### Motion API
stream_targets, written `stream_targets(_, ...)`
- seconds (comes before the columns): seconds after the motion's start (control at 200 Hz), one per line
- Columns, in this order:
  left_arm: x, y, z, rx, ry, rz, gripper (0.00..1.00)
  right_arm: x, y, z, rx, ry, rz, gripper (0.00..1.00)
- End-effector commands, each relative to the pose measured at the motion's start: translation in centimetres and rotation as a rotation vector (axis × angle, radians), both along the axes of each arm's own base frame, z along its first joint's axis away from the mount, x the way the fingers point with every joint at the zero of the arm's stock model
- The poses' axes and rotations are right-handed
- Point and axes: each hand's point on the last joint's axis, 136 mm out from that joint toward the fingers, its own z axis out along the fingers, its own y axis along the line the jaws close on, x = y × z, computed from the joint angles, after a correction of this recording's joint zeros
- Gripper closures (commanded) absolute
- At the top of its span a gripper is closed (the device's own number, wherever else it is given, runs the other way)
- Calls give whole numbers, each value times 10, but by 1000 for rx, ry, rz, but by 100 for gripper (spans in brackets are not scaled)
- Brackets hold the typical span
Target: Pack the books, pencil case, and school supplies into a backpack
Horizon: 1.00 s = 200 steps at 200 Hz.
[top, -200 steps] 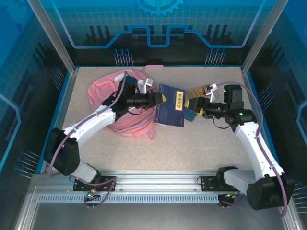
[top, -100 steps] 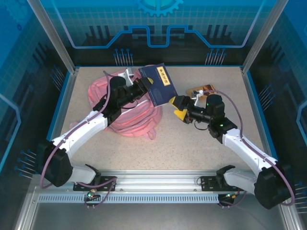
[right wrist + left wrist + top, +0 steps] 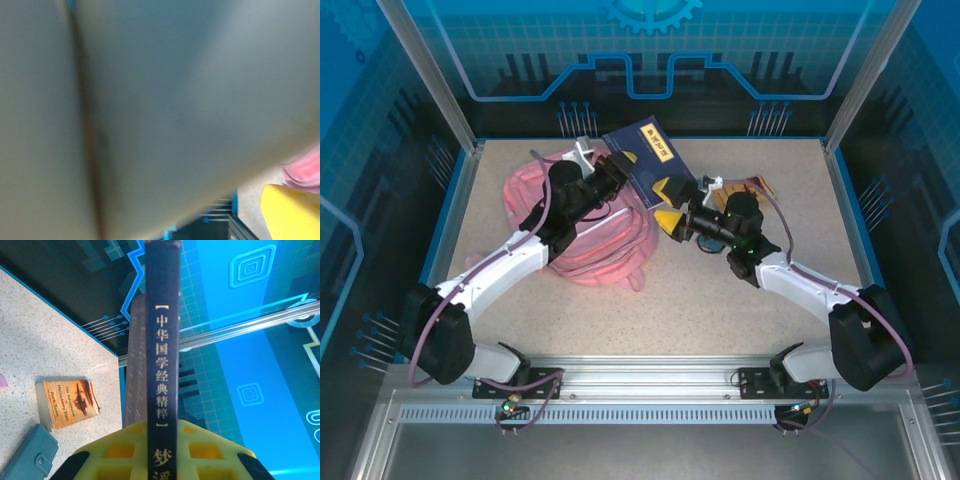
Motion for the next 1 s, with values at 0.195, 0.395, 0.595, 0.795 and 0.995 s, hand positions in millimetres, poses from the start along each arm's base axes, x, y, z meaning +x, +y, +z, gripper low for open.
stream_targets(0.195, -3, 9, 4, -40, -28, 34, 91, 11, -6, 35, 84, -88, -69, 26)
stream_targets(0.395, -8, 13, -10, -43, 11, 37, 91, 11, -12, 30, 69, -79, -98, 46)
stream_targets(0.595, -14, 10, -18, -27, 41, 11, 87, 10, -14, 24, 4, -71, -103, 76)
stream_targets(0.795, -27, 11, -55, 118, 159, -37, 39, 0, -35, 1, -288, -64, -161, 93)
stream_targets(0.995, -53, 24, -107, 519, 236, -145, 13, -14, -78, -6, -586, -94, -244, 98)
